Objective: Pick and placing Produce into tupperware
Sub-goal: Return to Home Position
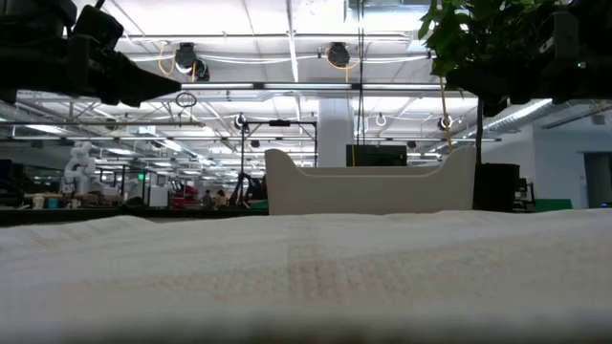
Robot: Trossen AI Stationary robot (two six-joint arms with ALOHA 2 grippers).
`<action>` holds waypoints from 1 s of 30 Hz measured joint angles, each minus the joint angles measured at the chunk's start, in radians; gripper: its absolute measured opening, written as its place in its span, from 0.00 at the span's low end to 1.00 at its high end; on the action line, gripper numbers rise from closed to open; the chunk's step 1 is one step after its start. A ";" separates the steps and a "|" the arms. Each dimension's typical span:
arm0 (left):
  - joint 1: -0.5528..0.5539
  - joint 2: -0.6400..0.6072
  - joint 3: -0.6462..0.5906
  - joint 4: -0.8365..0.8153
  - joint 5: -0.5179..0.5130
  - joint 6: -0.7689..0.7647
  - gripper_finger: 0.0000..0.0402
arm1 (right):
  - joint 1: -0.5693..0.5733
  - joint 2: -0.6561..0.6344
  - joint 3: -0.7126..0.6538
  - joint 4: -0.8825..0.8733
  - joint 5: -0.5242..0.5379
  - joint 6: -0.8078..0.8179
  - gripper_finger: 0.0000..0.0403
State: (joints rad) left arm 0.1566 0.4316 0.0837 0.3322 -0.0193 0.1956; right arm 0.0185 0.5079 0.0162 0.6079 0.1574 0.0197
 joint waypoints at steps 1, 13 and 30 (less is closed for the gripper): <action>0.000 0.000 0.000 -0.003 0.000 -0.006 0.06 | 0.000 0.000 0.000 0.000 -0.001 0.000 0.00; 0.000 0.000 0.000 -0.022 -0.001 -0.018 0.04 | 0.001 0.000 0.000 -0.015 -0.084 -0.029 0.00; 0.000 0.000 0.000 -0.022 -0.012 0.009 0.01 | 0.001 0.000 0.000 0.001 -0.084 -0.032 0.00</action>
State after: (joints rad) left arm 0.1562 0.4316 0.0837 0.3099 -0.0311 0.2042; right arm 0.0193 0.5083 0.0164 0.6090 0.0738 -0.0120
